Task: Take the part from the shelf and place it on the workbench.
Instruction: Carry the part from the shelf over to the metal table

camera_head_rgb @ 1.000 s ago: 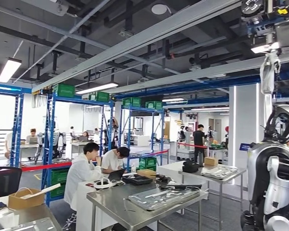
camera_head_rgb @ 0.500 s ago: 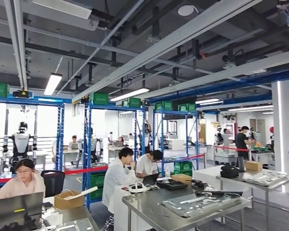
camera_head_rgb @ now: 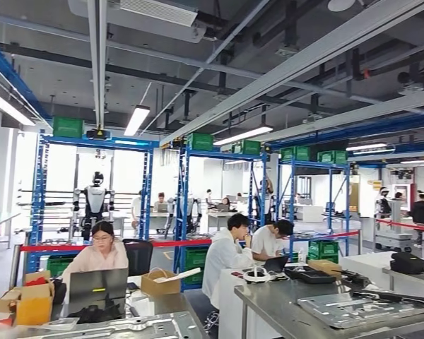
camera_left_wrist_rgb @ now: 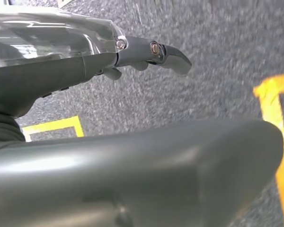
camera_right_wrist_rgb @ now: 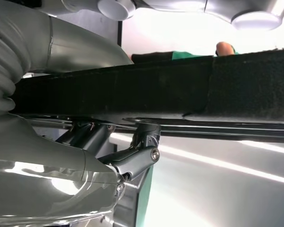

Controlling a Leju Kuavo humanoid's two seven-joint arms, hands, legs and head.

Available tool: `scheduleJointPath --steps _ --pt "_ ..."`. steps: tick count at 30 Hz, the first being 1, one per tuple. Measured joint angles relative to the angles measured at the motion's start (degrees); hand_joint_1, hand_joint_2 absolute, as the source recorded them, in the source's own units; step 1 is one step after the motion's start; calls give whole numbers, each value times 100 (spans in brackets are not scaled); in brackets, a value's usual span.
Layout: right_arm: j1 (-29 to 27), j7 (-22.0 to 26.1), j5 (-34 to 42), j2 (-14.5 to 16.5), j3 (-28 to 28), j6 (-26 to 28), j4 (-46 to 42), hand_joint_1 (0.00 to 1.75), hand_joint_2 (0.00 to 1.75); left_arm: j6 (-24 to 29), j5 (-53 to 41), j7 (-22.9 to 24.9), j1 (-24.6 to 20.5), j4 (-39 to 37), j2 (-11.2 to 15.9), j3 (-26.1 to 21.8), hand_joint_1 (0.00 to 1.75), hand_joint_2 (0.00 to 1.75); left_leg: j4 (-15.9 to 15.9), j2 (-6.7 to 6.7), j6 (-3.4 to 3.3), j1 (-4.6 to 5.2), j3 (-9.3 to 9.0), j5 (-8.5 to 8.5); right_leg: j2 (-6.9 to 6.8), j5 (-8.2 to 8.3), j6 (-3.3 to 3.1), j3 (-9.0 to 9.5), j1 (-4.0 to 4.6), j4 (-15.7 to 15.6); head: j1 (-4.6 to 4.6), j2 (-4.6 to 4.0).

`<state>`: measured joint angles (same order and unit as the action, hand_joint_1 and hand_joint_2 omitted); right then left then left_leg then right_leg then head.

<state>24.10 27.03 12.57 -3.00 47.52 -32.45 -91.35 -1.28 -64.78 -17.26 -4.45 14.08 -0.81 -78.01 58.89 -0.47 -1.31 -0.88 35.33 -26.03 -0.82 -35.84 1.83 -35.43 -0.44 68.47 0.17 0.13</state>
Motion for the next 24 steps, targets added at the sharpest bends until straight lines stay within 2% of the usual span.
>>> scheduleJointPath --steps 1,2,3,4,5,7,8,9,10,11,13,14,15,16,17,18,19,21,22,23,24 --pt "-14 -1 0 -10 1 0 2 175 175 -1 0 -1 -7 0 0 0 0 175 1 -78 -16 21 0 1 38 -124 -13 -199 3 386 0 0" --pt "-24 -1 1 -15 1 1 3 175 175 -1 0 -1 -7 0 0 0 0 175 2 -163 -26 42 -3 2 56 -138 -35 -325 11 602 0 0" --pt "-31 -2 2 -18 0 1 3 175 175 -2 0 -1 -3 0 0 0 0 175 2 -250 -31 60 -10 3 76 -37 -68 -348 26 590 0 0" --pt "-32 -2 3 -19 -1 1 3 175 175 -3 -1 -1 1 0 -1 0 0 175 3 -338 -33 72 -20 4 117 169 -112 -258 48 332 0 0" --pt "-28 -2 5 -19 -2 1 3 175 175 -3 -1 -1 4 0 -7 0 0 175 3 -421 -34 74 -27 5 219 419 -163 -96 74 -73 0 0" --pt "-23 -1 13 -21 -3 2 2 175 175 -5 -2 -2 -1 0 -36 -1 0 175 5 -576 -23 62 -17 13 522 748 -254 200 96 -794 1 1" --pt "-21 -2 20 -22 -5 4 2 175 175 -7 -1 -1 -1 0 -49 -1 0 175 4 -646 -6 44 1 23 618 797 -279 273 104 -973 1 2" --pt "-21 -2 22 -21 -8 12 2 175 175 -8 1 0 5 0 -57 -2 0 175 0 -711 17 28 20 36 638 787 -292 298 106 -1038 1 2" --pt "-20 -4 17 -15 -13 30 2 175 175 -9 7 2 16 0 -57 -3 0 175 -11 -767 44 19 34 50 575 793 -291 316 106 -1080 0 3" --pt "-20 -11 4 -2 -20 51 2 175 175 -16 21 4 31 0 -57 -4 0 175 -13 -736 69 26 42 44 506 806 -295 336 94 -1126 -1 2" --pt "-20 -29 -48 27 -37 107 4 175 175 -37 55 4 38 0 -57 -7 0 175 183 -451 121 57 137 -112 383 828 -306 385 62 -1232 -1 1" --pt "-23 -40 -80 35 -43 126 10 175 175 -47 69 3 26 0 -57 -7 0 175 451 -260 146 58 262 -267 321 826 -307 401 56 -1260 -1 0" --pt "-29 -45 -109 38 -47 139 22 175 175 -53 77 1 9 0 -56 -8 0 175 813 -133 178 46 436 -435 266 810 -308 410 56 -1268 -1 0" --pt "-38 -48 -131 37 -49 143 38 175 175 -57 81 0 -3 0 -55 -8 0 175 1179 -74 211 20 615 -566 206 795 -298 420 53 -1266 0 0" --pt "-47 -49 -147 37 -49 145 56 175 175 -61 83 0 -4 0 -55 -9 0 175 1423 -48 244 -11 737 -616 158 779 -283 434 49 -1265 0 0" --pt "-53 -46 -160 37 -48 146 72 175 175 -63 84 1 3 0 -55 -9 0 175 1463 -30 280 -45 758 -562 120 757 -263 457 41 -1262 0 0" --pt "-56 -43 -175 38 -48 150 83 175 175 -66 84 1 13 0 -55 -9 0 175 1268 -13 317 -82 660 -408 93 730 -235 488 30 -1256 0 0" --pt "-54 -30 -199 39 -48 155 95 175 175 -66 84 2 24 -1 -57 -9 0 175 515 36 392 -133 262 -66 49 650 -156 556 13 -1234 0 0" --pt "-49 -22 -204 39 -48 156 95 175 175 -67 84 1 22 -1 -61 -10 0 175 224 53 379 -136 105 6 34 610 -113 576 14 -1216 -2 1" --pt "-44 -15 -206 40 -48 156 95 175 175 -67 85 0 20 -2 -63 -10 0 175 65 64 345 -129 16 4 23 577 -76 589 19 -1204 -4 1" --pt "-41 -10 -207 40 -48 156 95 175 175 -68 85 -2 22 -2 -65 -11 0 175 43 64 282 -104 -5 -59 20 558 -43 601 20 -1195 -6 1"
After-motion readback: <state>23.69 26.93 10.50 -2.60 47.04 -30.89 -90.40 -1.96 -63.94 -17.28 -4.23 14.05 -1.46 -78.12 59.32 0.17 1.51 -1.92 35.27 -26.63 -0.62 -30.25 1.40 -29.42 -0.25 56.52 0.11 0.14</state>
